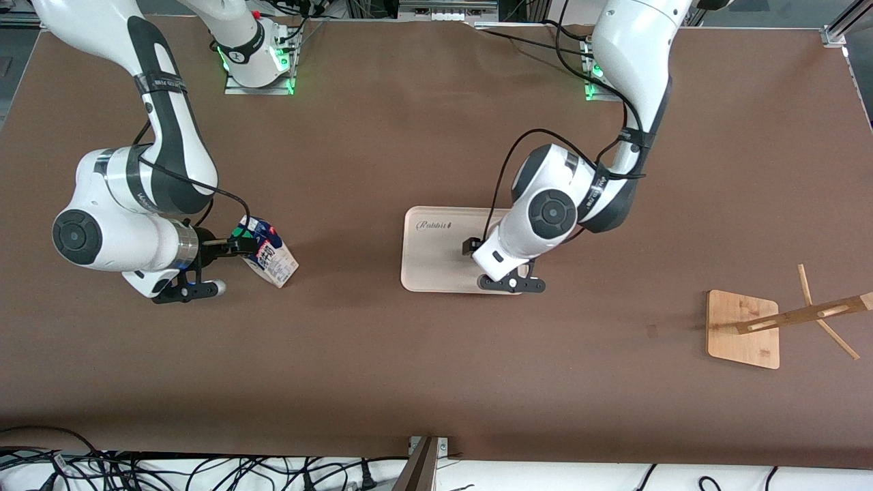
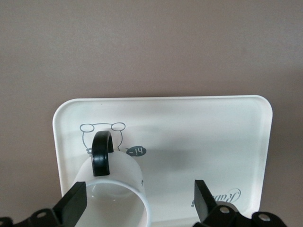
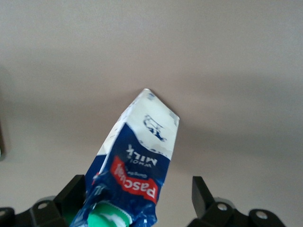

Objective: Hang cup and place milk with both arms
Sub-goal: 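Lower the carton with the right gripper while the left gripper grasps the mug, then open the right gripper and withdraw it from the standing milk carton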

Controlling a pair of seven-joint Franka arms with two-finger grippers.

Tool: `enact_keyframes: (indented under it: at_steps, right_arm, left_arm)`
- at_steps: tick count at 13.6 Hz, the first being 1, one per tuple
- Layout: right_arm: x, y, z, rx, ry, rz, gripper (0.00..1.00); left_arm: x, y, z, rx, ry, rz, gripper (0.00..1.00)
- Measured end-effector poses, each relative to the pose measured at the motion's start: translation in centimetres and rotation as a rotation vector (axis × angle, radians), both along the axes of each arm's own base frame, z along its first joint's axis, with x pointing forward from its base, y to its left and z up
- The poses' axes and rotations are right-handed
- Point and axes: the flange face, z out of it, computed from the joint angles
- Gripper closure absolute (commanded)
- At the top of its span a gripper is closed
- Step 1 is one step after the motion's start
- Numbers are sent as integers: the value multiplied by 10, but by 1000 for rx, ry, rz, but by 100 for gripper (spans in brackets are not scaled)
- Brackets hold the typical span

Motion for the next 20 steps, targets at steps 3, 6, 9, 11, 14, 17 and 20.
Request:
enact_keyframes:
  at_steps: [3, 6, 9, 11, 14, 17, 20]
  right_arm:
    - [3, 1, 8, 3, -19, 0, 0]
    - [6, 0, 21, 5, -43, -4, 0]
    - [13, 1, 37, 9, -76, -7, 0]
    - [18, 2, 50, 9, -102, -21, 0]
    - [23, -4, 66, 7, -134, -40, 0]
    - [29, -24, 97, -9, -190, -64, 0]
    - [8, -31, 164, -24, -209, -45, 0]
  left_arm:
    - [-19, 15, -16, 5, -1, 18, 0]
    - [-37, 19, -8, 4, 16, 12, 0]
    - [-58, 17, 6, -8, 28, 0, 0]
    - [-66, 13, 6, -15, 31, 12, 0]
    - [-73, 8, -3, -19, 23, 20, 0]
    - [-73, 6, -12, -21, 7, 23, 0]
    - [-72, 4, -25, -26, -10, 27, 0]
